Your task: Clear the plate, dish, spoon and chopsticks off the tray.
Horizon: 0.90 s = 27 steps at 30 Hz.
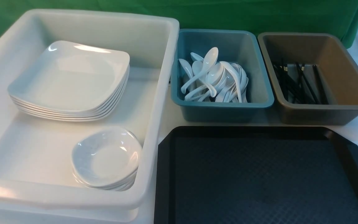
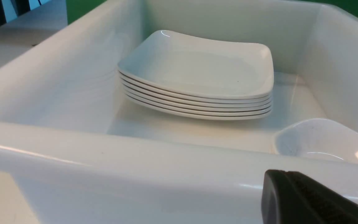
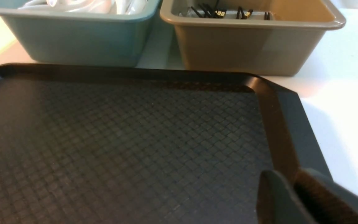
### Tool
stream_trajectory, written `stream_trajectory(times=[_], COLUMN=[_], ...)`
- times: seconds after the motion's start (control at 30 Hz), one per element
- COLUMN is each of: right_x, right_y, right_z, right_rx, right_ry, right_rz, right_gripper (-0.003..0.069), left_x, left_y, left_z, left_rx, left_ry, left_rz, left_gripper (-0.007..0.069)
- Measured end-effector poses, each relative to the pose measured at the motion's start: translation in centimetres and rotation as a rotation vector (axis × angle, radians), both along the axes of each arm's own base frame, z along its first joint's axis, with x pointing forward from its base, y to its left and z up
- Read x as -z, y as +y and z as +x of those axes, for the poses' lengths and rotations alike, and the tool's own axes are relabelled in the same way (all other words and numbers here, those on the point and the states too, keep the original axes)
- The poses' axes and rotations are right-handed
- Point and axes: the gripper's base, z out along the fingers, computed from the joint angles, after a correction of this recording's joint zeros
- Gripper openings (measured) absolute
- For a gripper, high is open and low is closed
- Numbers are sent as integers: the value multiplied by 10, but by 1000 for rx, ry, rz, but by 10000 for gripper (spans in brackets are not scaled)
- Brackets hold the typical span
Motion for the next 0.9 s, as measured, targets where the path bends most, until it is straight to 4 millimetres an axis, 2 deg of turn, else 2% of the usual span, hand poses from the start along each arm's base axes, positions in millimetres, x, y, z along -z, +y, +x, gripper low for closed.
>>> stream_trajectory(times=[0.9], right_x=[0], right_y=[0], right_z=[0], right_rx=[0], right_ry=[0], right_rz=[0], right_gripper=[207], left_x=[0], left_y=[1], left_z=[0], left_rx=[-4], left_ry=[2], left_rz=[29], left_gripper=[5])
